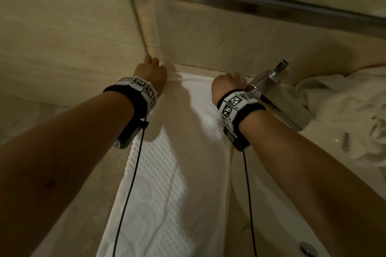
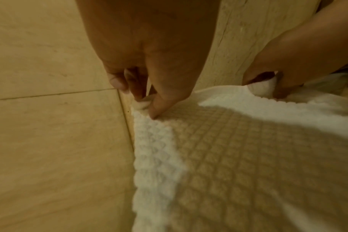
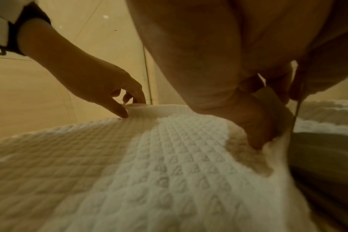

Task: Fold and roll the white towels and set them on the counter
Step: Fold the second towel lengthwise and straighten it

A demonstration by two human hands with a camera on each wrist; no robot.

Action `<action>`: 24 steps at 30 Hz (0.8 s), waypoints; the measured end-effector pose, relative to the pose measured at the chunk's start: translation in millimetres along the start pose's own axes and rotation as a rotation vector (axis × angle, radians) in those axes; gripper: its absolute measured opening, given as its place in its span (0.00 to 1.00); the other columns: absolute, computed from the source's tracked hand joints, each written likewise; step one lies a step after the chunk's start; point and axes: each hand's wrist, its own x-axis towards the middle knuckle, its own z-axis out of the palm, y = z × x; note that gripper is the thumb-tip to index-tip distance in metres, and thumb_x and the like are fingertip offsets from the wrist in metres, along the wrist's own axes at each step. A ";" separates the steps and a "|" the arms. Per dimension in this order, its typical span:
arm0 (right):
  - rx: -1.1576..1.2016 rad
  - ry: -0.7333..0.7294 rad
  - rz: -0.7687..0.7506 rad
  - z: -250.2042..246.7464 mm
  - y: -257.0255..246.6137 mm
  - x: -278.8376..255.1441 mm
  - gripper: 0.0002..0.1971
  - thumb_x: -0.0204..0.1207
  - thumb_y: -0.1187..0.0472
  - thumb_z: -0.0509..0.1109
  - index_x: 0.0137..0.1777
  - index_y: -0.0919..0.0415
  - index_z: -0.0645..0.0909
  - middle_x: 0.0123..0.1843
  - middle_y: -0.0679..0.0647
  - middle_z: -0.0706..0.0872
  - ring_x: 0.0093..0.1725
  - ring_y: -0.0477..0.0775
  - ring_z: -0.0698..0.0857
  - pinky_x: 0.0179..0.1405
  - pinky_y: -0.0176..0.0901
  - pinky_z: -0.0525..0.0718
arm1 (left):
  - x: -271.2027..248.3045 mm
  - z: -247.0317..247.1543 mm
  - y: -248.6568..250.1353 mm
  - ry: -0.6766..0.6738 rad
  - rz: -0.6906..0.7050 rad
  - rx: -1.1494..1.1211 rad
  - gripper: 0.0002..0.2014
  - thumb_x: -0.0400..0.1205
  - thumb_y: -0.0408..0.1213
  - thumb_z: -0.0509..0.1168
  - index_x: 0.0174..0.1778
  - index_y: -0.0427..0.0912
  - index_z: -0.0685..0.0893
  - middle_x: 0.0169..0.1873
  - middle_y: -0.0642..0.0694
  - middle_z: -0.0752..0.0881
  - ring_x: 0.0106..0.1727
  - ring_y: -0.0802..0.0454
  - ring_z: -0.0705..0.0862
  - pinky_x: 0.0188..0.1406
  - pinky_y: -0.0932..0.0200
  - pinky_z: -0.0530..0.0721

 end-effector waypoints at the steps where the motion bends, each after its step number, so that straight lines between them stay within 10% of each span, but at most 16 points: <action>1: -0.015 -0.013 -0.008 -2.9 1.5 -0.3 0.17 0.80 0.65 0.60 0.68 0.64 0.76 0.70 0.65 0.74 0.72 0.67 0.67 0.74 0.59 0.62 | 1.3 -3.1 -0.3 -0.015 -0.002 0.033 0.16 0.83 0.34 0.57 0.65 0.34 0.77 0.64 0.34 0.73 0.67 0.34 0.68 0.57 0.44 0.76; 15: -0.055 0.134 -0.138 -3.4 10.3 0.7 0.13 0.81 0.68 0.61 0.62 0.63 0.80 0.64 0.61 0.81 0.69 0.64 0.73 0.65 0.51 0.73 | 15.4 -11.0 1.7 0.097 -0.048 0.046 0.14 0.85 0.30 0.53 0.60 0.36 0.81 0.53 0.34 0.84 0.62 0.34 0.75 0.48 0.46 0.78; 20: -0.069 0.337 -0.059 -4.0 9.8 12.2 0.25 0.69 0.76 0.43 0.52 0.71 0.81 0.53 0.68 0.80 0.58 0.68 0.78 0.58 0.58 0.75 | 16.2 -23.7 11.1 0.209 0.008 -0.012 0.16 0.86 0.30 0.51 0.64 0.35 0.79 0.54 0.32 0.84 0.61 0.34 0.75 0.47 0.46 0.77; 24: -0.124 0.270 -0.004 -18.9 10.6 24.0 0.14 0.82 0.73 0.53 0.60 0.74 0.78 0.63 0.72 0.76 0.61 0.69 0.79 0.57 0.57 0.81 | 22.6 -32.4 16.7 0.266 -0.002 -0.011 0.16 0.87 0.34 0.51 0.64 0.39 0.81 0.55 0.33 0.84 0.59 0.33 0.78 0.47 0.46 0.77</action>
